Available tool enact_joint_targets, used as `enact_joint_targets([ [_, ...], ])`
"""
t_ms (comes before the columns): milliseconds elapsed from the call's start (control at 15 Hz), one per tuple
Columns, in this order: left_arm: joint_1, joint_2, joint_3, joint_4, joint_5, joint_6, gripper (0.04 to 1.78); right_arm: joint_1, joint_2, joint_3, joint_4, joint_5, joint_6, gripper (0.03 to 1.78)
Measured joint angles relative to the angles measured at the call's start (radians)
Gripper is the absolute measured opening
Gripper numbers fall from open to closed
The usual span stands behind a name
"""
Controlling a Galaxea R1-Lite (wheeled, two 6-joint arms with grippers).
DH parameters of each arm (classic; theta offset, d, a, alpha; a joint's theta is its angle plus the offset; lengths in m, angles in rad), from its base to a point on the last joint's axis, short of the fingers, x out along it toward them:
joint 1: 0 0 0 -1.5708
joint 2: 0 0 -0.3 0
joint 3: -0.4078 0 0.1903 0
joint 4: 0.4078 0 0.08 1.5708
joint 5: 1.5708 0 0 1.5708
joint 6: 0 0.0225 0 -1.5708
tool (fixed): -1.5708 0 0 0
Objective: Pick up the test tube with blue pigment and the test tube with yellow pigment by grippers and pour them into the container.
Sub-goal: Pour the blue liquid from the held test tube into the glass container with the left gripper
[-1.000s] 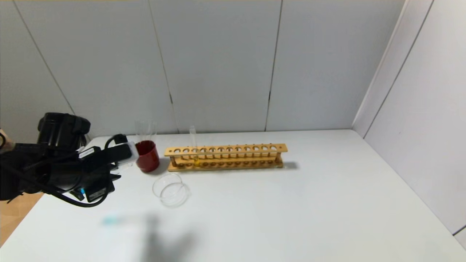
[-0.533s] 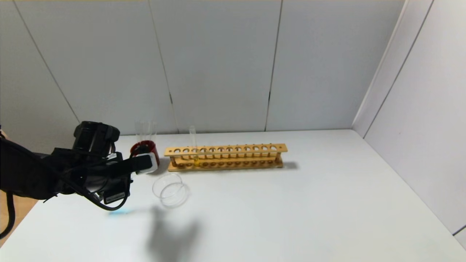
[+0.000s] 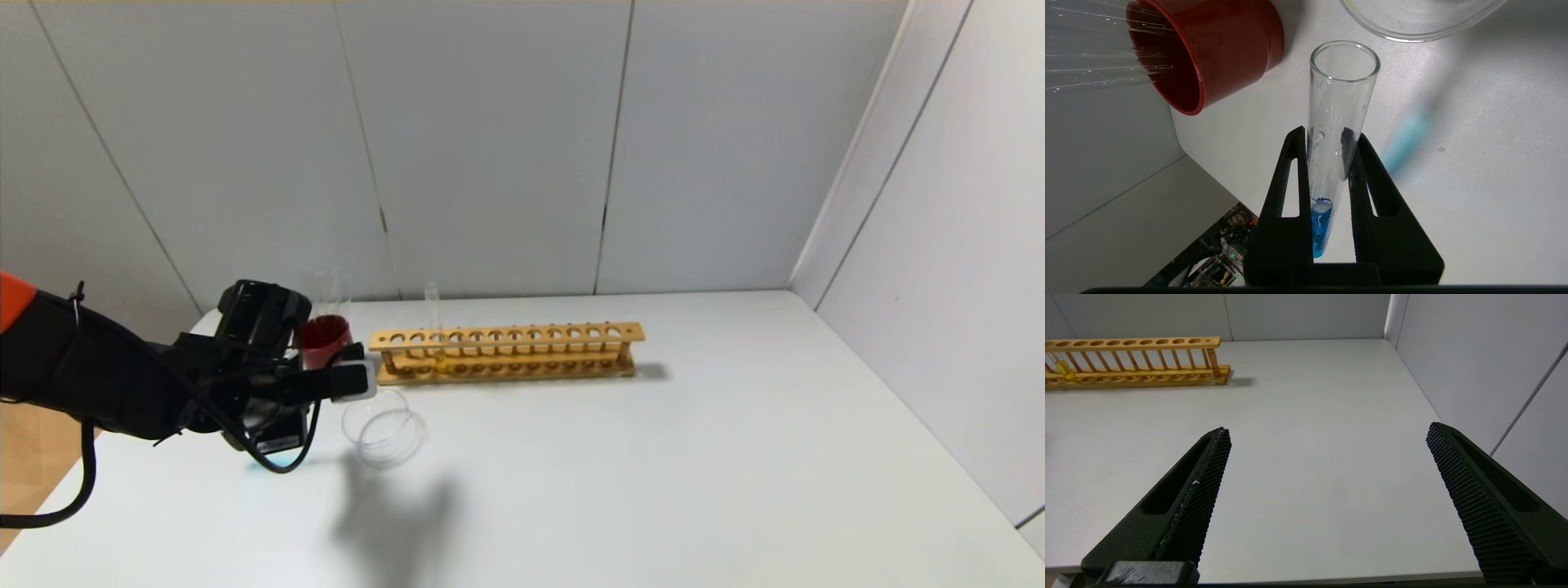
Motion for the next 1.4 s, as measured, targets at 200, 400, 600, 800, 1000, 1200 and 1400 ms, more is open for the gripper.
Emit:
enact_joint_targets([
  [200,-0.019,0.021,-0.025,0.006,0.058,0.042,0.31,0.000,0.000,0.000,0.000,0.000,0.000,1.75],
  [400,-0.029,0.045,-0.044,0.008,0.107,0.063,0.31,0.000,0.000,0.000,0.000,0.000,0.000,1.75],
  [600,-0.037,0.067,-0.055,0.008,0.123,0.077,0.31,0.000,0.000,0.000,0.000,0.000,0.000,1.75],
  [800,-0.056,0.084,-0.058,0.007,0.161,0.100,0.31,0.000,0.000,0.000,0.000,0.000,0.000,1.75],
  [1000,-0.070,0.100,-0.070,0.007,0.169,0.110,0.31,0.000,0.000,0.000,0.000,0.000,0.000,1.75],
  [1200,-0.071,0.120,-0.086,0.007,0.195,0.110,0.31,0.000,0.000,0.000,0.000,0.000,0.000,1.75],
  [1400,-0.074,0.136,-0.092,0.008,0.220,0.127,0.31,0.000,0.000,0.000,0.000,0.000,0.000,1.75],
])
